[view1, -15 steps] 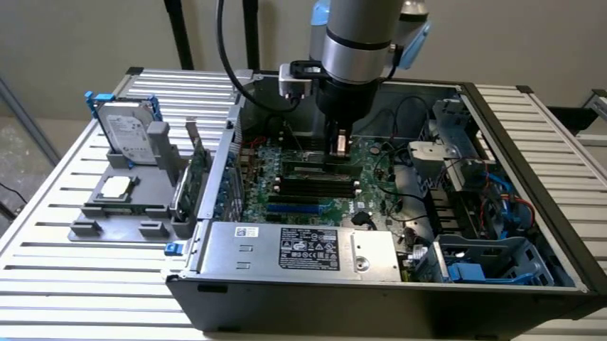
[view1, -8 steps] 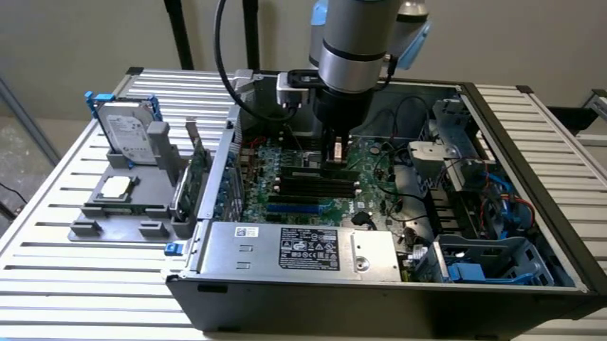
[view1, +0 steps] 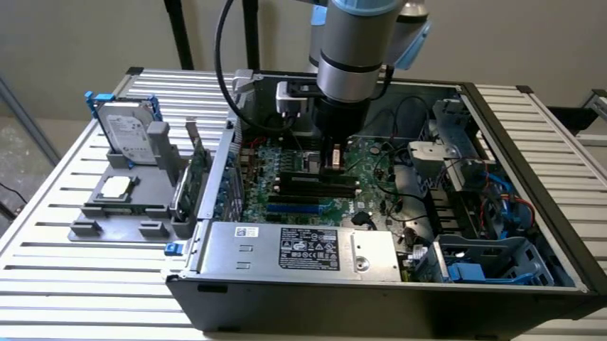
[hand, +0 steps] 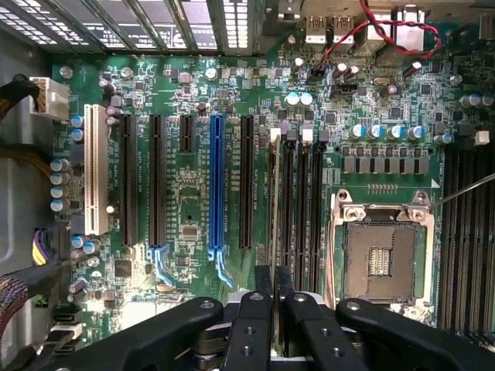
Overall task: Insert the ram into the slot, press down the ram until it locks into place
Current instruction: 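Insert the ram into the slot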
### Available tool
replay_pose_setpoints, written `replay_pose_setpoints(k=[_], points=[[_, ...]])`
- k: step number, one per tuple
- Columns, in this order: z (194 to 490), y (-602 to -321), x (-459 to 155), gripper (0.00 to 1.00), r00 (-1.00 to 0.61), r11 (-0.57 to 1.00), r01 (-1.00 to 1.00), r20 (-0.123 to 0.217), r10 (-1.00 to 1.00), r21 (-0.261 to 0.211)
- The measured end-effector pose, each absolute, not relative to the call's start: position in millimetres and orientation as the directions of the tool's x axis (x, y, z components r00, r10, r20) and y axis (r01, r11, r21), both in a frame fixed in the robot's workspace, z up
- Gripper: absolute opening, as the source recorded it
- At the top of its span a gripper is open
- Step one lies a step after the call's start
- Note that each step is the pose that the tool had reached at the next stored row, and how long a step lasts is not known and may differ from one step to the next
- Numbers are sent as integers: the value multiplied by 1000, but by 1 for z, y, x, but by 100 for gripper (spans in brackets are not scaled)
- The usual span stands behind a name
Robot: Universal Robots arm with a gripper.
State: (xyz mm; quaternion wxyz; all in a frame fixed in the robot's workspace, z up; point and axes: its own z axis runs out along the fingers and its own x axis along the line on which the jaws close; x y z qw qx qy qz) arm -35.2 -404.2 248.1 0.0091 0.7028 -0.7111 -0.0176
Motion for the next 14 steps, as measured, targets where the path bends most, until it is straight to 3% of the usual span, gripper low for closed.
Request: replay_pose_setpoints(k=[14], points=[[233,-400,-34,13,-2,2,-999,-10,-1000,38]])
